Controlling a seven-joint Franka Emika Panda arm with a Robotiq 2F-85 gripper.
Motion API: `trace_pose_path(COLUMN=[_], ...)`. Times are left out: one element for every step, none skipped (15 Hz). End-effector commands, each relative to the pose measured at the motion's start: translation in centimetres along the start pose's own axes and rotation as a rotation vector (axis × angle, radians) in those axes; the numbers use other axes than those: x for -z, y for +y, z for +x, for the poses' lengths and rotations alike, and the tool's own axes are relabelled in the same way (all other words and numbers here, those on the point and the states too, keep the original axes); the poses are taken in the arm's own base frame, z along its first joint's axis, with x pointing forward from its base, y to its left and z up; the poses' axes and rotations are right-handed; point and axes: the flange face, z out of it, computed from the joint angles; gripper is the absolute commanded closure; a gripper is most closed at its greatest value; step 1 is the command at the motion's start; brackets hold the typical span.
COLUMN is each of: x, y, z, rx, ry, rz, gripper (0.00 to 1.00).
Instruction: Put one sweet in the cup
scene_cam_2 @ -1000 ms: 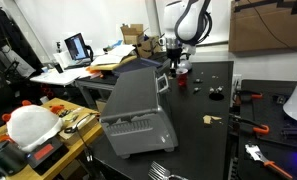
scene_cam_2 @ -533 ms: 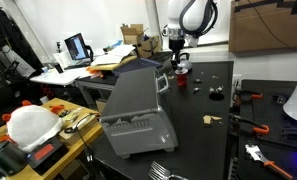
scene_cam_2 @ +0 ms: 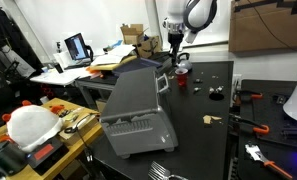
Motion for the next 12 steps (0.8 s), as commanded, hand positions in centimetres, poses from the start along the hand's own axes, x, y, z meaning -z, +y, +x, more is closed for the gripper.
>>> trace_pose_path(x=[-1.3,-1.7,-2.1,-2.6,-3.0,-3.5,-4.0,-4.4,-4.8,-5.3,-5.7,-6.0], y=[1.4,1.8,2.0,2.2,2.4,2.5,2.6,2.7,2.9,3.1,3.2,3.4], z=[1.0,1.1,1.1,1.1,1.1,1.1,1.1,1.0,1.0,1.0,0.9,0.9], rx=[-0.056,-0.068,-0.079,-0.090,-0.098,-0.105,-0.114,-0.119,-0.127,-0.130,-0.133,-0.135], ry=[0.010,0.003,-0.003,-0.009,-0.013,-0.019,-0.025,-0.031,-0.037,-0.044,-0.051,-0.056], rz=[-0.060,-0.075,-0.085,-0.093,-0.098,-0.099,-0.101,-0.103,-0.106,-0.108,-0.109,-0.113], gripper=[0.99,0.99,0.99,0.99,0.99,0.99,0.99,0.99,0.99,0.99,0.99,0.99])
